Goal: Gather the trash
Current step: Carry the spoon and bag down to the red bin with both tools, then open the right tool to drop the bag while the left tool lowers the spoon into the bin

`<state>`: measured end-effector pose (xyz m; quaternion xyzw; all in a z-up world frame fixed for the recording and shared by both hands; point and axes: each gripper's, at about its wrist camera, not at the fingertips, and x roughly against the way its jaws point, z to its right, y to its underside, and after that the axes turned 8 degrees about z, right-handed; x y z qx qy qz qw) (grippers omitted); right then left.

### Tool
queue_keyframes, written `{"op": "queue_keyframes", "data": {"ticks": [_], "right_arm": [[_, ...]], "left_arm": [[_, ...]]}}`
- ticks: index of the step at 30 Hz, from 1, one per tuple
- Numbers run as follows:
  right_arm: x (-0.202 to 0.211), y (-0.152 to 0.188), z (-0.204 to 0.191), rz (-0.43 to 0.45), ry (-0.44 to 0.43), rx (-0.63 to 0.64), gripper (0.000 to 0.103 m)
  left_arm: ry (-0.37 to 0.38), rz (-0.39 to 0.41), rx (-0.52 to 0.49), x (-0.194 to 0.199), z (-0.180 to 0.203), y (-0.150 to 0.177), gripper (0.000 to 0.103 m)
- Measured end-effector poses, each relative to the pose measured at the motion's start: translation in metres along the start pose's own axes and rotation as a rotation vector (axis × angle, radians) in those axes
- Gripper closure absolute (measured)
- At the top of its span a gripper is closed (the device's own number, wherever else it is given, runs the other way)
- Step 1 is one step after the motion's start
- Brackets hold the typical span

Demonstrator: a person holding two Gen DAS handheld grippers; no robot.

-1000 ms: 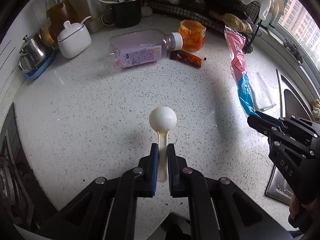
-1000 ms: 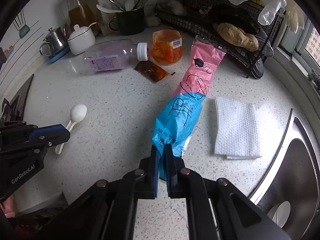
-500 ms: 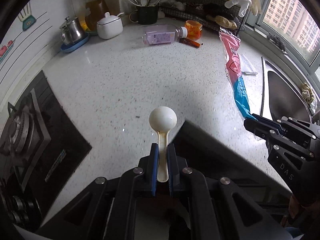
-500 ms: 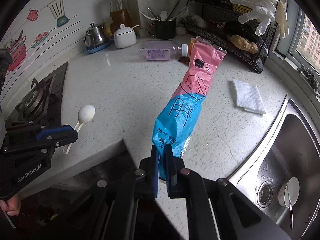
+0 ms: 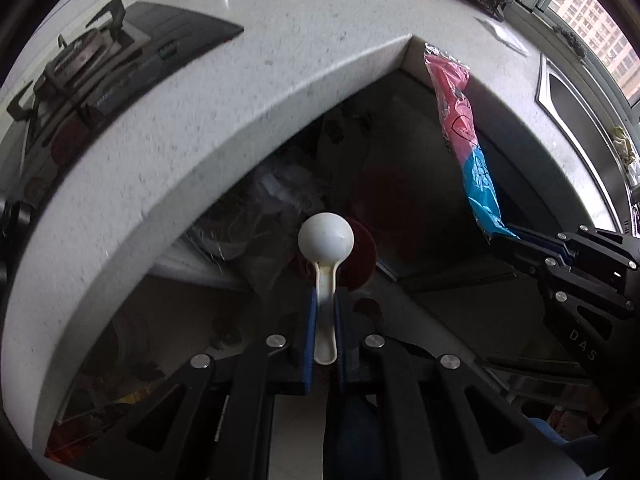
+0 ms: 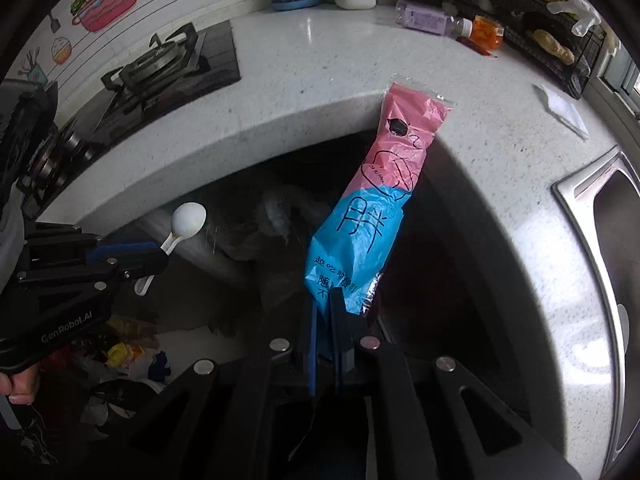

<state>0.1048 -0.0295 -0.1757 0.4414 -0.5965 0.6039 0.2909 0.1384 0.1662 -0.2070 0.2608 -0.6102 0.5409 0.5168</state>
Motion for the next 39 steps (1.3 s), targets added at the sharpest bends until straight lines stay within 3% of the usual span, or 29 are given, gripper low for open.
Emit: {"op": "queue_keyframes", "data": {"ticks": [5, 11, 20, 27, 31, 32, 34, 39], "right_arm": [[-0.047, 0.032, -0.006, -0.081, -0.044, 0.037, 0.098], [-0.139, 0.065, 0.006, -0.163, -0.07, 0.051, 0.098], [-0.28, 0.105, 0.024, -0.189, -0.084, 0.063, 0.098], [-0.327, 0.117, 0.033, -0.189, -0.064, 0.072, 0.097], [-0.343, 0.123, 0.036, -0.239, -0.091, 0.067, 0.084], [-0.342, 0.123, 0.035, -0.238, -0.085, 0.07, 0.076], [-0.34, 0.125, 0.035, -0.221, -0.076, 0.061, 0.048], [-0.327, 0.131, 0.045, -0.18, -0.003, 0.0, 0.031]], "left_arm": [[0.003, -0.048, 0.043, -0.046, -0.007, 0.035, 0.095], [-0.031, -0.075, 0.038, -0.129, -0.012, 0.057, 0.095], [-0.055, -0.078, 0.058, -0.266, -0.031, 0.074, 0.095], [-0.073, -0.094, 0.049, -0.313, -0.04, 0.079, 0.095], [-0.076, -0.107, 0.048, -0.322, -0.041, 0.082, 0.095], [-0.074, -0.108, 0.043, -0.324, -0.042, 0.081, 0.095], [-0.065, -0.113, 0.036, -0.325, -0.042, 0.081, 0.095], [-0.038, -0.133, -0.005, -0.33, -0.033, 0.076, 0.095]]}}
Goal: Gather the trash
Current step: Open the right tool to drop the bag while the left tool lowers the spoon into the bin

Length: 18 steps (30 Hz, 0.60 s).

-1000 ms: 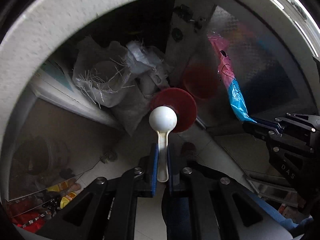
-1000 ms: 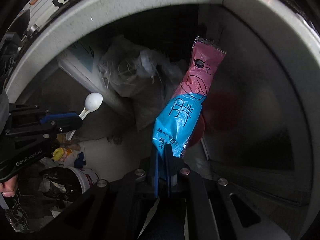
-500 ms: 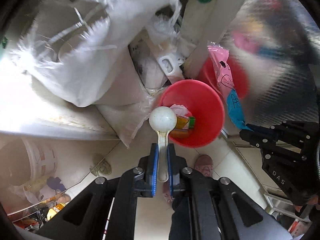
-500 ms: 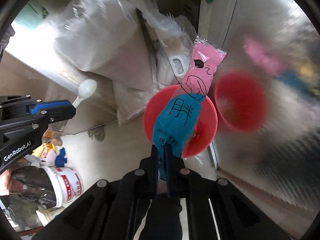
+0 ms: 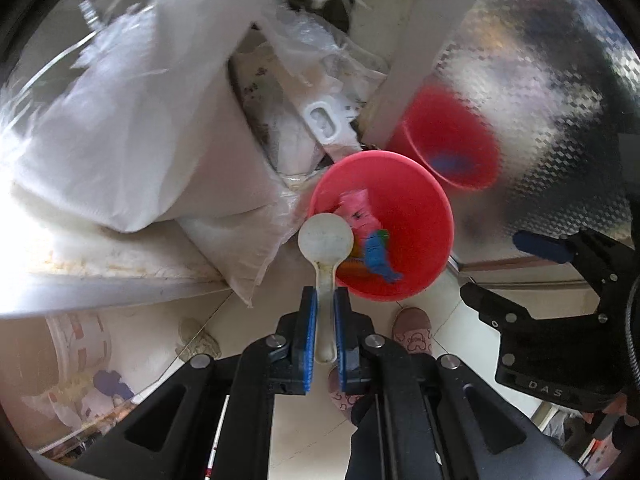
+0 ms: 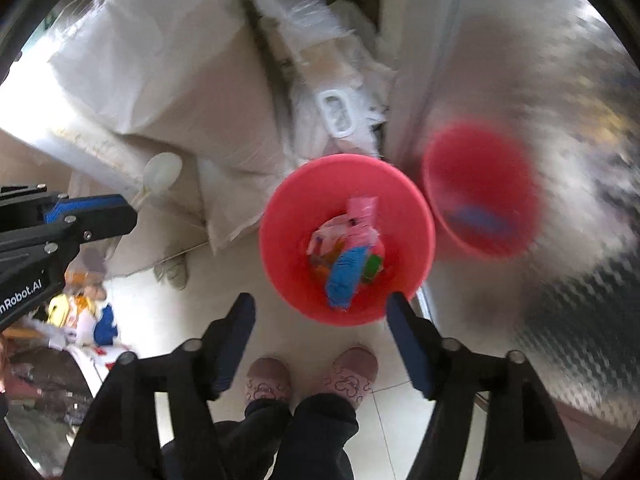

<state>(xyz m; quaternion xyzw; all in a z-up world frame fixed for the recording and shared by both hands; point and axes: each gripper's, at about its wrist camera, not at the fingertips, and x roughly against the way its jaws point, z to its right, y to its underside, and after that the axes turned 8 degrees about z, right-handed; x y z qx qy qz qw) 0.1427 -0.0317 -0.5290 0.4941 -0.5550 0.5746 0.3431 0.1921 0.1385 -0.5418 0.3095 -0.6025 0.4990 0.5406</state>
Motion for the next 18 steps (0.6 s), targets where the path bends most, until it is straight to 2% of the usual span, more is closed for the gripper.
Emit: {"op": "queue_keyframes", "data": {"ticks": [7, 10, 18], "right_arm": [[0.001, 0.018, 0.023, 0.001, 0.071, -0.127, 0.028], [-0.001, 0.022, 0.032, -0.005, 0.095, -0.183, 0.028], [-0.004, 0.025, 0.052, -0.006, 0.123, -0.28, 0.028]], "left_arm": [[0.072, -0.026, -0.109, -0.019, 0.026, -0.012, 0.095], [0.081, -0.045, -0.174, -0.029, 0.038, -0.017, 0.095], [0.098, -0.073, -0.253, -0.051, 0.059, -0.032, 0.095]]}}
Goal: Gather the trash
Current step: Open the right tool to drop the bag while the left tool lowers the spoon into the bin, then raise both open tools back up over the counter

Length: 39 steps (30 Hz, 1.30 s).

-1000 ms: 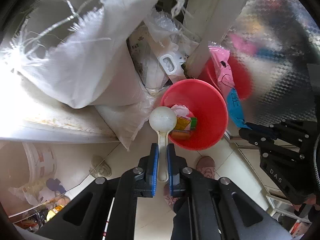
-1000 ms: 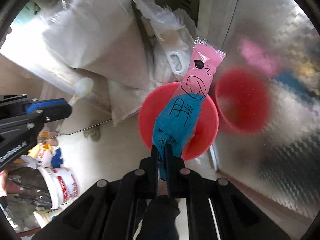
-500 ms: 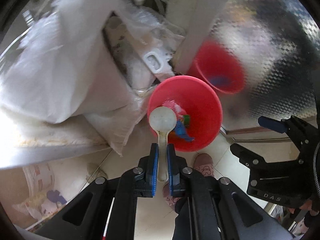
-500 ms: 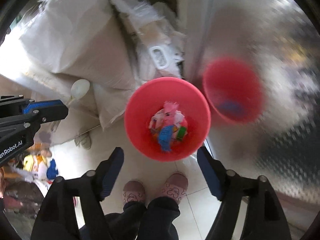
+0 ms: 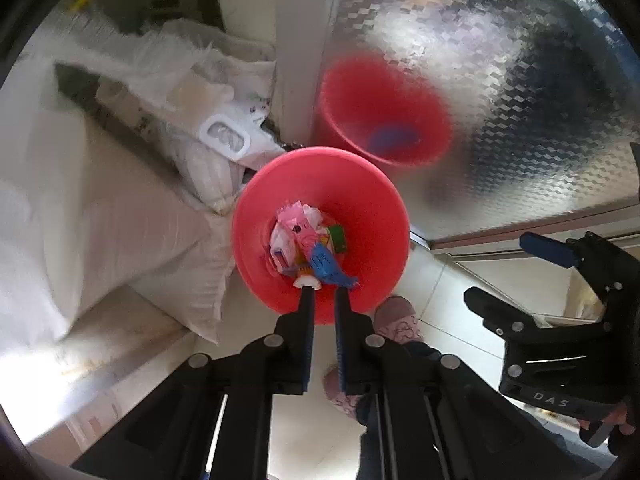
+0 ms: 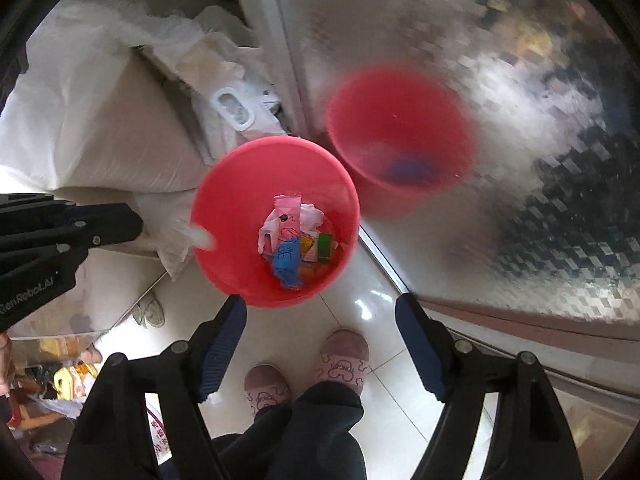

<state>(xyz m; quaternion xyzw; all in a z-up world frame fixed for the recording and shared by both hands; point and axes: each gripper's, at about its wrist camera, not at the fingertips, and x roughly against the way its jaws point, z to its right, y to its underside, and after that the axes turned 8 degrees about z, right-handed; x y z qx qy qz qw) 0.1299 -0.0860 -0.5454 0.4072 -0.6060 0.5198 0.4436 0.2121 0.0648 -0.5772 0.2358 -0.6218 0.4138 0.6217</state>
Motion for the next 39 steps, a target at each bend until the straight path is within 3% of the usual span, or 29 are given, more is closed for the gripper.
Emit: {"op": "queue_keyframes", "data": {"ticks": [3, 10, 13, 16, 22, 28, 39], "right_arm": [[-0.001, -0.003, 0.005, 0.006, 0.004, -0.015, 0.028], [0.005, -0.007, 0.007, 0.019, -0.008, -0.023, 0.028], [0.014, -0.008, 0.004, 0.022, -0.01, -0.014, 0.028], [0.032, -0.008, 0.0, 0.029, -0.016, 0.002, 0.028], [0.094, -0.008, -0.011, 0.068, -0.022, 0.026, 0.028], [0.173, -0.01, -0.029, 0.1, -0.048, 0.058, 0.028], [0.341, -0.052, -0.045, 0.287, 0.031, 0.078, 0.028]], "left_arm": [[-0.019, 0.017, -0.023, 0.0, 0.003, -0.005, 0.095], [-0.019, 0.033, -0.014, 0.012, 0.003, -0.012, 0.043], [-0.023, 0.031, -0.002, 0.025, 0.005, -0.009, 0.038], [-0.027, 0.034, 0.003, 0.048, 0.009, -0.005, 0.026], [-0.032, 0.047, 0.054, 0.114, 0.015, 0.007, 0.019], [-0.051, 0.08, 0.097, 0.204, 0.024, 0.017, 0.019], [-0.108, 0.238, 0.064, 0.369, 0.043, -0.015, 0.013]]}}
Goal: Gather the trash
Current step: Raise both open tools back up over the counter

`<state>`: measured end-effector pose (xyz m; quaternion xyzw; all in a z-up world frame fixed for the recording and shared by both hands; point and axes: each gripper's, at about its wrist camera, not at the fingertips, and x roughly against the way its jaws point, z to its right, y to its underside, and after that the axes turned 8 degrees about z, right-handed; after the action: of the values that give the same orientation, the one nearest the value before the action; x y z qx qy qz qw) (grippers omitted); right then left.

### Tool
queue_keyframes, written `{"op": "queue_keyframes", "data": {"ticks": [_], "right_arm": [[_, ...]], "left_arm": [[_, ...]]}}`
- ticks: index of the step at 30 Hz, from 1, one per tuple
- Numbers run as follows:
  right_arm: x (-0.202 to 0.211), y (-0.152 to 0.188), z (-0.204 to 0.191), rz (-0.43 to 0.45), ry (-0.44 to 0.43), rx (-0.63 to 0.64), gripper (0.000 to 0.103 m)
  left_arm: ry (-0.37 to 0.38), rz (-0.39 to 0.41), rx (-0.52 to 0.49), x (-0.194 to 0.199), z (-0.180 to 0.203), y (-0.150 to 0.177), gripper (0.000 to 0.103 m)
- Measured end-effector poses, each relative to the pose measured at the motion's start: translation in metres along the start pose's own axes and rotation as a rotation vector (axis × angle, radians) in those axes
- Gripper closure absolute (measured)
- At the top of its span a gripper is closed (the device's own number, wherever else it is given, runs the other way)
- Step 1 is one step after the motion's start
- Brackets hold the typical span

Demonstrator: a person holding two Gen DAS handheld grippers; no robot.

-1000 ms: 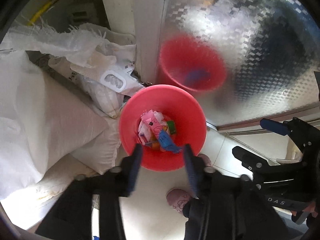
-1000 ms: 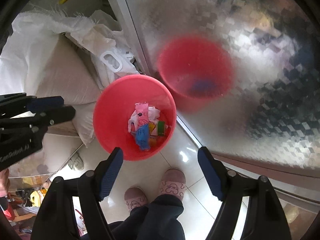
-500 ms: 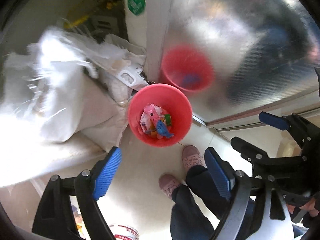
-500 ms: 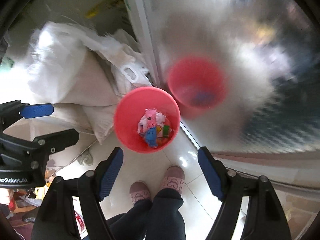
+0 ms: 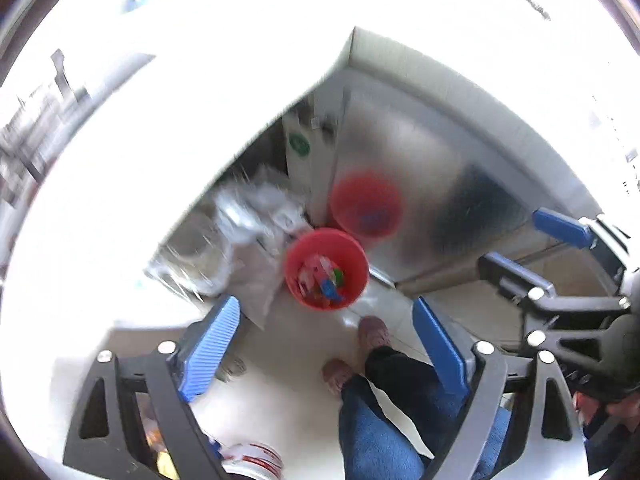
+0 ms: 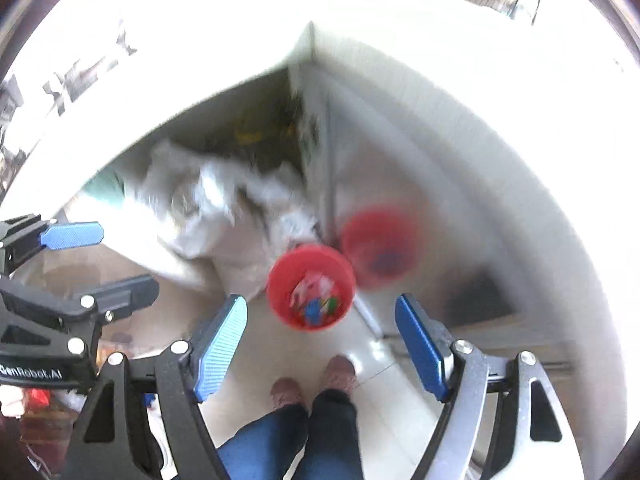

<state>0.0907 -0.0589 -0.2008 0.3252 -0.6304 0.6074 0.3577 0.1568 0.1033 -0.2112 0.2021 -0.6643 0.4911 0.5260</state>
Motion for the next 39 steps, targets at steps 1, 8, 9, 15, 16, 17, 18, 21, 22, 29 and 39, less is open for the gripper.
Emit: {"op": "queue_keyframes", "data": {"ticks": [1, 8, 9, 15, 16, 17, 18, 21, 22, 29, 39], "right_arm": [[0.011, -0.009, 0.002, 0.017, 0.011, -0.005, 0.028], [0.059, -0.071, 0.017, 0.151, 0.096, 0.018, 0.018], [0.059, -0.08, 0.02, 0.159, 0.102, 0.022, 0.016], [0.051, -0.133, 0.052, 0.188, 0.116, -0.01, 0.009], [0.046, -0.143, 0.057, 0.194, 0.119, -0.011, 0.008], [0.043, -0.153, 0.062, 0.197, 0.124, -0.008, 0.007], [0.037, -0.163, 0.067, 0.196, 0.128, -0.006, 0.006], [0.022, -0.19, 0.083, 0.188, 0.133, -0.005, 0.004], [0.016, -0.199, 0.087, 0.172, 0.132, -0.009, 0.004], [-0.028, -0.252, 0.111, 0.112, 0.096, -0.014, 0.004], [-0.102, -0.296, 0.122, 0.025, 0.093, -0.094, 0.004]], "left_arm": [[-0.015, 0.018, -0.002, 0.01, 0.001, -0.009, 0.012], [-0.01, 0.118, 0.006, 0.052, 0.001, -0.074, 0.0], [-0.009, 0.126, 0.003, 0.053, 0.002, -0.084, 0.0], [-0.019, 0.154, -0.033, 0.039, 0.009, -0.155, 0.0], [-0.022, 0.155, -0.034, 0.035, 0.007, -0.168, 0.0], [-0.027, 0.152, -0.031, 0.032, 0.009, -0.182, 0.0], [-0.027, 0.152, -0.029, 0.027, 0.009, -0.194, 0.0], [-0.035, 0.135, -0.035, 0.009, 0.008, -0.227, 0.0], [-0.041, 0.122, -0.032, 0.001, 0.007, -0.239, 0.0], [-0.056, 0.097, -0.022, -0.038, -0.003, -0.302, 0.0], [-0.002, 0.031, -0.168, -0.114, -0.025, -0.376, 0.0]]}}
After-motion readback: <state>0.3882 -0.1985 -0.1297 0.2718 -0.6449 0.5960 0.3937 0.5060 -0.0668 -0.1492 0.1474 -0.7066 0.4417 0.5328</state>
